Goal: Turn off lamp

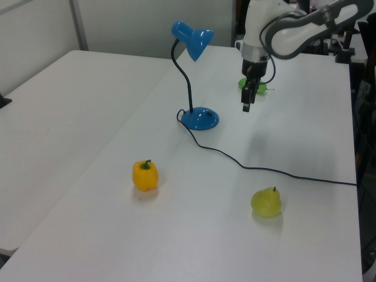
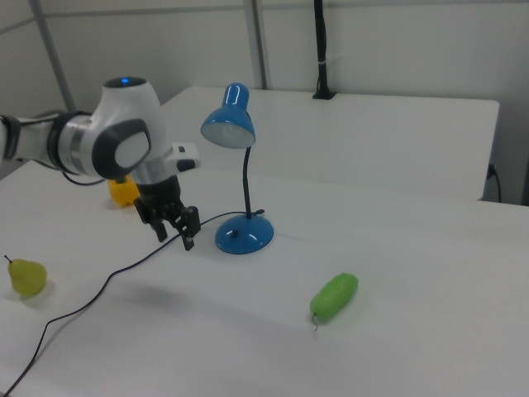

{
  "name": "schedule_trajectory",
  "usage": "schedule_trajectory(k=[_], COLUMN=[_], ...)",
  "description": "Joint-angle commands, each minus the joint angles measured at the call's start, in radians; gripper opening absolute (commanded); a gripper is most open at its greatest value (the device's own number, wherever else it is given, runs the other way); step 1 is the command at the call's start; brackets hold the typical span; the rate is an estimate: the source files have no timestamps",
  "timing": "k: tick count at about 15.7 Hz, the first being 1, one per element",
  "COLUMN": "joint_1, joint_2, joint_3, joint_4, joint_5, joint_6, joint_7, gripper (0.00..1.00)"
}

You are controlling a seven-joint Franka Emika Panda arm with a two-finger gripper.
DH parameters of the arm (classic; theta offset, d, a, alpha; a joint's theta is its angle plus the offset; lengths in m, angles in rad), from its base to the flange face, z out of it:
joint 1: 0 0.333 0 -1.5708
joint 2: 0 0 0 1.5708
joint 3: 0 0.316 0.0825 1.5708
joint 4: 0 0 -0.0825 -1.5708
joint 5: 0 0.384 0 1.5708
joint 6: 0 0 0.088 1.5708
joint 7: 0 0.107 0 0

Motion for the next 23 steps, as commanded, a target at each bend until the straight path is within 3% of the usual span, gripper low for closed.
schedule_trajectory(k=[1,8,14,23], joint_1=[0.007,-0.005,0.001,0.001], joint_2=[-0.072,-0.101,-0.129,-0.127], joint_3=[0.002,0.031,0.060,0.028], joint_4=[0.096,0.334,0.382,0.371], joint_5=[-0.004,0.007,0.024,0.027], joint_6=[-0.249,-0.478,-0.496,-0.486], joint_7=[0.102,0.291,0.282,-0.112], gripper=[1.00,1.00,1.00,1.00])
